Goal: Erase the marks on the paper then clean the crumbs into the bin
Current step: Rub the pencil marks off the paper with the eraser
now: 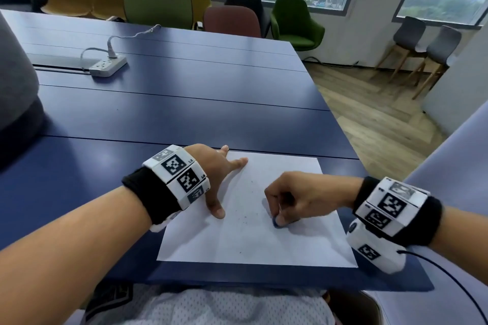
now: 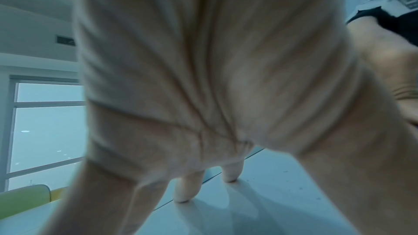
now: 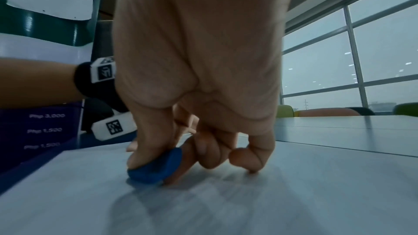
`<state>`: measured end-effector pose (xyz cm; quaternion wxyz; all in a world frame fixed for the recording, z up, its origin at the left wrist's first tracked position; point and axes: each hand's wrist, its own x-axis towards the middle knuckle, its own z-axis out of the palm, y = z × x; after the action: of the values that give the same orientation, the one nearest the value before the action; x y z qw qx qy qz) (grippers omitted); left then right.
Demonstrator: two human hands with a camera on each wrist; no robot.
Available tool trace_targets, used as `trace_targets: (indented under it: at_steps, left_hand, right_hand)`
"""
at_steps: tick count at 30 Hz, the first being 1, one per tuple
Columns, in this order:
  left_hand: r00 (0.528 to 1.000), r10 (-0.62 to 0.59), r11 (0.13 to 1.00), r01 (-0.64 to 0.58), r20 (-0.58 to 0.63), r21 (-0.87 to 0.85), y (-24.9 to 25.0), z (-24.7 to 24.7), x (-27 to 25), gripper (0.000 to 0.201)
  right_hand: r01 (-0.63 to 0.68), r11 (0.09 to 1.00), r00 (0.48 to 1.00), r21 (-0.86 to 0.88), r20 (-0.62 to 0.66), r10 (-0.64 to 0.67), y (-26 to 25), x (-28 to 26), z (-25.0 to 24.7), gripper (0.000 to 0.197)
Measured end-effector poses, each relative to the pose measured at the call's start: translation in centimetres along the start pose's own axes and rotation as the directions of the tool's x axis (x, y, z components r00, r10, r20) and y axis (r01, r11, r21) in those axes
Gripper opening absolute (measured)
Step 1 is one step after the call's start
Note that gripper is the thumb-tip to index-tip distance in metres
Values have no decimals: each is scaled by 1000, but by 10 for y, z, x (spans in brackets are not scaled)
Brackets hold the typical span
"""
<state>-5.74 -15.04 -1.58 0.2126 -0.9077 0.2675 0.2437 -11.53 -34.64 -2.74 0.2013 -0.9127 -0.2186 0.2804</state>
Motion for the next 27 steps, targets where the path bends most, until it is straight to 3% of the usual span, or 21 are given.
trace_targets:
  at_steps: [4,6,9,10,14,16,20,21,25,27]
  left_hand:
    - [1000,-12,1000,12,12,-1,0,0,1,134]
    - [1000,-13,1000,13,9,7,0,0,1,133]
    - [1000,-15,1000,15,14,6,0,-1,1,133]
    - [1000,-17,1000,17,13,6,1,-1,1,133]
    - [1000,-16,1000,16,-1,22,1,-1,0,132]
    - [1000,-17,999,18,-12,36,2,-2,-1,131]
    - [1000,-21,1000,20,6,16,1,-2,-1,131]
    - [1000,-19,1000,19,6,13,1,-2,0,131]
    - [999,-12,999,13,-31,31,0,1,0,130]
    - [999,-11,999,12,-34,42,0,1,1,130]
  right_hand:
    - [-101,995,940,23,-325,103,5,22,-7,15]
    - [-62,996,955,59,-287,76,6,18,0,15]
    - [9,999,999,43,-46,-7,-3,1,7,10]
    - [11,1000,1000,28,-20,-10,-5,1,5,9]
    - [-64,997,963,-40,-264,51,-9,25,-4,14]
    - [-57,998,956,-28,-289,46,-9,28,1,15]
    - [29,999,999,-34,16,-29,-18,13,6,8]
    - [36,998,999,-45,6,-36,-20,15,3,8]
    - [5,1000,956,-28,-295,-13,-18,38,-6,18]
    - [23,999,965,-21,-260,-28,-15,33,0,15]
